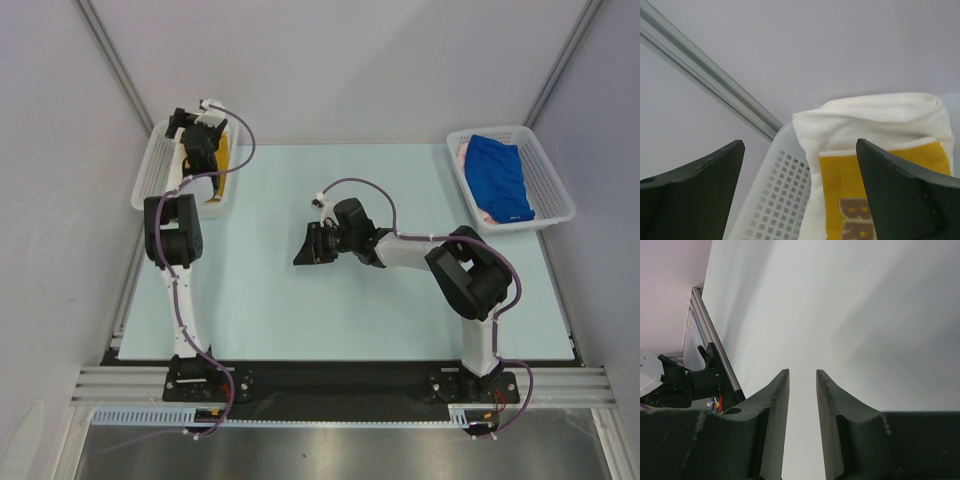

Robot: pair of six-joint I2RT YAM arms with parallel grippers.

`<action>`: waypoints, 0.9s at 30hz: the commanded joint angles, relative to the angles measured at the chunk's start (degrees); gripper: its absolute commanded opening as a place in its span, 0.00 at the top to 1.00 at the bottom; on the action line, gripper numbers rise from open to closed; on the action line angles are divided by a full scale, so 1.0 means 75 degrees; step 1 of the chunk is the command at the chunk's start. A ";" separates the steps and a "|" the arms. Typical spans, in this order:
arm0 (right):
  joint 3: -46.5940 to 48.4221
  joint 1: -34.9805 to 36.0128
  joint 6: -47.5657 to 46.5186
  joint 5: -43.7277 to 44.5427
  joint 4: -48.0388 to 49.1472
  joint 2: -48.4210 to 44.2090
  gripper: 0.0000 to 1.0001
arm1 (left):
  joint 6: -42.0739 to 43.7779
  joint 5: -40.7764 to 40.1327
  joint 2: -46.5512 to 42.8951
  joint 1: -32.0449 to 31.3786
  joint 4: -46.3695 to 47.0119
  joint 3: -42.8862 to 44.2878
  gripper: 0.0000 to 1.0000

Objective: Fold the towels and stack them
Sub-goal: Neatly place the folded towel into the bin

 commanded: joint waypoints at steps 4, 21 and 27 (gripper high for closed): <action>0.0080 -0.0019 -0.0137 -0.0086 0.0167 -0.0084 0.66 | -0.1155 -0.0585 -0.0552 0.0048 -0.0557 0.0594 0.00; 0.0256 -0.0592 -0.0663 0.1260 -0.0745 -0.1383 0.57 | -0.3814 -0.2859 -0.4336 -0.2259 -0.2086 -0.2768 0.00; 0.0175 -0.1236 -0.1027 0.1882 -0.1834 -0.3081 0.00 | -0.6227 -0.2218 -0.6128 -0.3689 -0.5134 -0.3356 0.00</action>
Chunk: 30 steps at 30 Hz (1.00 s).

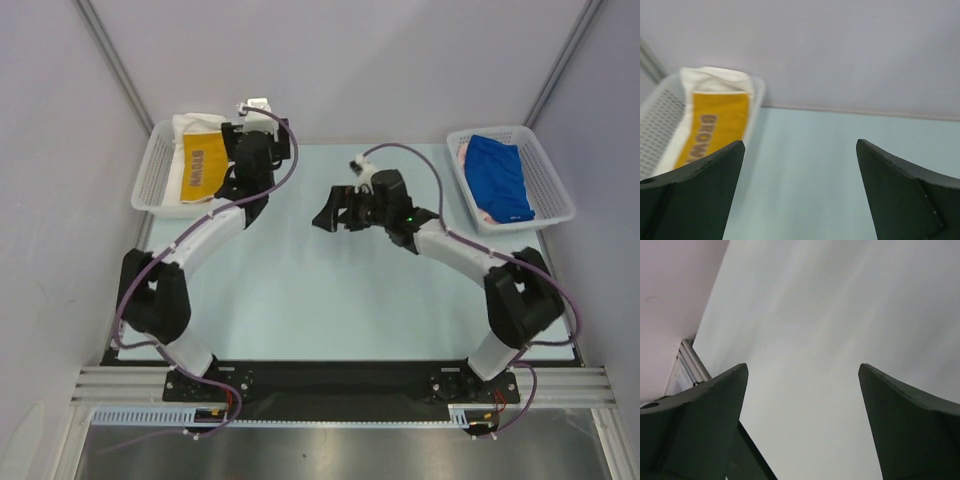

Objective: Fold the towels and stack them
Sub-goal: Neatly place the folded towel into the bin

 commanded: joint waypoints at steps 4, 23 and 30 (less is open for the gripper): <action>-0.0283 -0.0828 -0.0372 0.1019 -0.1266 -0.2435 0.00 | -0.3057 0.1129 -0.1441 -0.1043 -0.4113 0.0014 0.00; -0.2981 -0.1287 -0.0220 0.4570 -0.3259 -0.6680 0.00 | -0.3272 0.5280 -0.4782 -0.2100 -0.5324 -0.2693 0.00; -0.3192 -0.1322 0.0003 0.5273 -0.3142 -0.6716 0.00 | -0.3073 0.5690 -0.5016 -0.2100 -0.5464 -0.2821 0.00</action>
